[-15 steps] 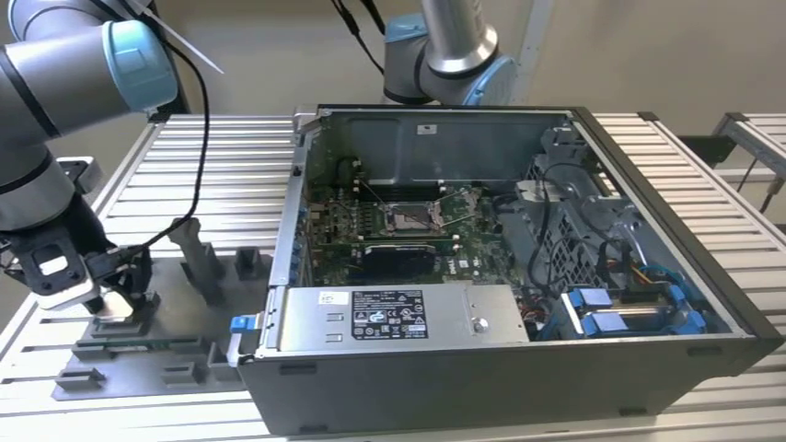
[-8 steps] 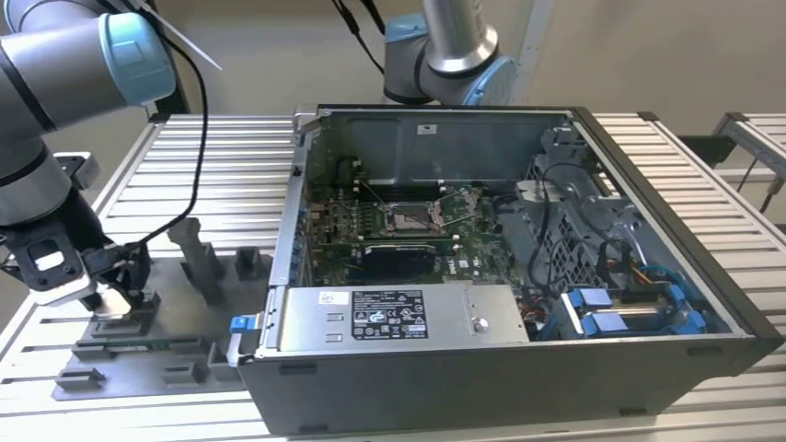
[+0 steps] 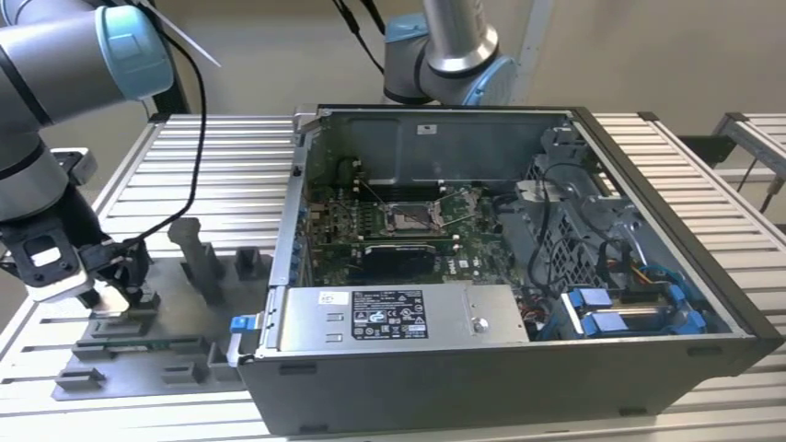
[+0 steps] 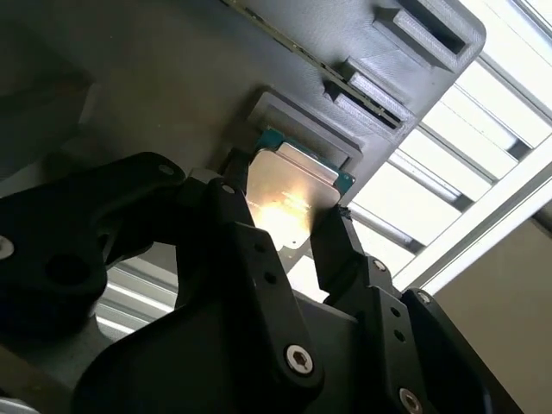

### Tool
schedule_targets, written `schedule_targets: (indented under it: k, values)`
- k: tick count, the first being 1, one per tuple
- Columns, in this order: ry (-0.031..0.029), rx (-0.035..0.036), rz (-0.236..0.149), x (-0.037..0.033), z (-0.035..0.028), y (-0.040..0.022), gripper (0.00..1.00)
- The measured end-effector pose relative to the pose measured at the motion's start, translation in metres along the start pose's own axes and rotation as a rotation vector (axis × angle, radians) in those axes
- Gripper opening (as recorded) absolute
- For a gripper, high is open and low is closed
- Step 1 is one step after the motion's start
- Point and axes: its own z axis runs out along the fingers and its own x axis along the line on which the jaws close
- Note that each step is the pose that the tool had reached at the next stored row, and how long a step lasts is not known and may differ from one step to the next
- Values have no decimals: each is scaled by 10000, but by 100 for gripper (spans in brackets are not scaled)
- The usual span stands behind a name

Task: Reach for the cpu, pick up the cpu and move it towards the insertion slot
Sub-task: 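Pick up the cpu and move it towards the insertion slot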

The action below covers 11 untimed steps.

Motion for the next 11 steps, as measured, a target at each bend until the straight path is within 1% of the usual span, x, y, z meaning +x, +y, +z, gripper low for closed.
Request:
schedule_targets:
  k: [7,11]
  values:
    - [-2,1,0,0,-32,1,0]
    - [-1,1,0,0,-39,2,0]
